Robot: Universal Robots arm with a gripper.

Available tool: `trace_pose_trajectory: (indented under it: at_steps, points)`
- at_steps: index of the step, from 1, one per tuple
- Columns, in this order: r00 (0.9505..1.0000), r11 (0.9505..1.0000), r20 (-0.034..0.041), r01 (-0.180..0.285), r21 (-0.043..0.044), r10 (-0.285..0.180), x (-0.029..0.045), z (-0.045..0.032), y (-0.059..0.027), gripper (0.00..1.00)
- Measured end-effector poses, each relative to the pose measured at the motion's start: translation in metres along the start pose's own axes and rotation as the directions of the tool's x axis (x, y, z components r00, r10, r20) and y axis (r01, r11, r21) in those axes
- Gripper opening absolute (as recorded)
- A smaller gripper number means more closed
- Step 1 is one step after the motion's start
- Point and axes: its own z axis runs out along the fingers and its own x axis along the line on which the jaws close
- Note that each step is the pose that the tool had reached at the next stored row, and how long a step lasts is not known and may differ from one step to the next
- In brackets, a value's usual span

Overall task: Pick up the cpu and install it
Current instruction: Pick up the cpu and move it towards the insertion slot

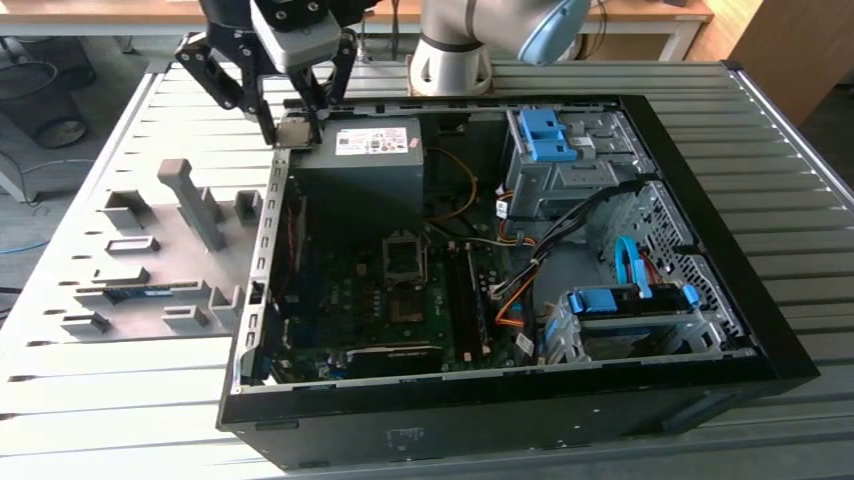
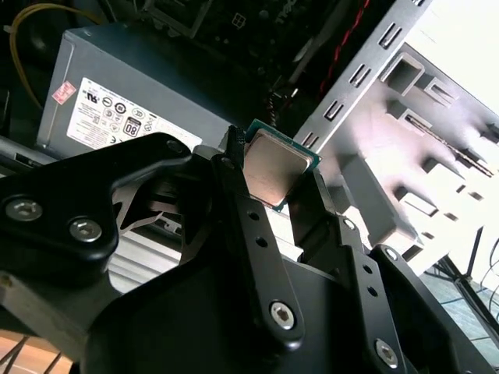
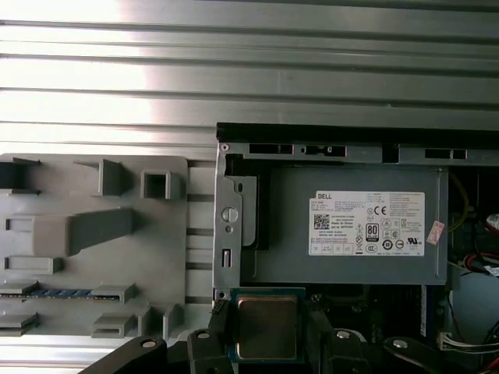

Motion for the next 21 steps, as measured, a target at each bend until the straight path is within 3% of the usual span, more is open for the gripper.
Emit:
trace_pose_trajectory:
  at_steps: [21]
  points:
    - [1.0,1.0,-0.0017,0.0,0.0,0.0,-0.0366,0.0005,-0.0004,0.47]
